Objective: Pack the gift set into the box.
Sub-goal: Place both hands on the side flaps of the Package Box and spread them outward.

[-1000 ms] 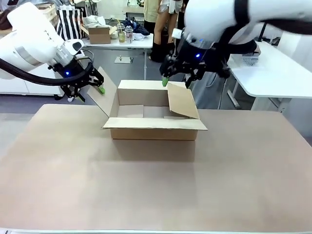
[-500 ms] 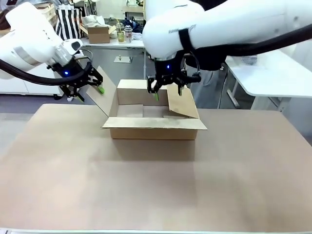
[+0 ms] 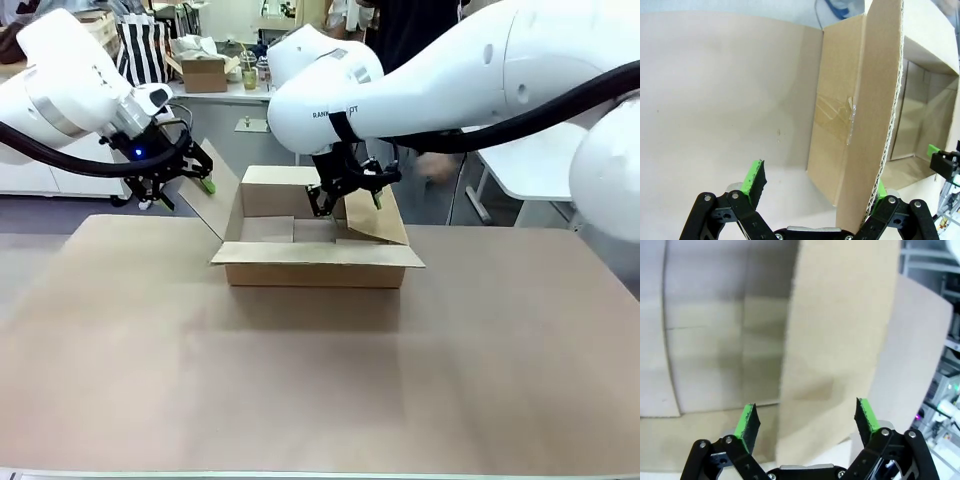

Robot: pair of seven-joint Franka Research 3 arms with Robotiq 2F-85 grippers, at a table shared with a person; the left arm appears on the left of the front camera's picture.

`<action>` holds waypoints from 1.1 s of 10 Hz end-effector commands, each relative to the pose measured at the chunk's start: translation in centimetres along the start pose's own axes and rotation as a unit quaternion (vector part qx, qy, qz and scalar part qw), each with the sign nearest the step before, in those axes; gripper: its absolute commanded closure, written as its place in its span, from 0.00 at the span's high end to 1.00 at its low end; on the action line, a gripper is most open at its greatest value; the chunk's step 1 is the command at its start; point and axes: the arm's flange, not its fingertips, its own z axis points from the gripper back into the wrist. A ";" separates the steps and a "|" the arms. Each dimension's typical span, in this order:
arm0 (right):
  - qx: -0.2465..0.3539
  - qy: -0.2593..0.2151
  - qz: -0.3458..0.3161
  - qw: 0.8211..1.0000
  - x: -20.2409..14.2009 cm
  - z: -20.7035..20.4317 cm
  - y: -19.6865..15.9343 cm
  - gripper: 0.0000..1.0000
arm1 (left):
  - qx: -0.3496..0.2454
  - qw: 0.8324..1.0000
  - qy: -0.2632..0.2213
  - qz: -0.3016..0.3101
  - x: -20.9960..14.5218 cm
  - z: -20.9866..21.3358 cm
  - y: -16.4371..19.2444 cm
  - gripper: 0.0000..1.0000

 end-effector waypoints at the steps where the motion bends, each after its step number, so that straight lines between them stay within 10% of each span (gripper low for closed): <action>1: -0.029 -0.003 -0.036 0.999 -0.3 1.5 -1.7 1.00 | 0.007 1.000 -0.002 0.004 -0.1 0.2 -0.2 1.00; 8: -0.011 0.010 -0.119 0.993 -3.8 1.2 -11.7 1.00 | 0.007 1.000 -0.002 0.004 -0.1 0.2 -0.2 1.00; 11: 0.084 0.012 -0.144 0.986 -5.8 -1.6 -14.5 1.00 | 0.007 1.000 -0.002 0.004 -0.1 0.2 -0.2 1.00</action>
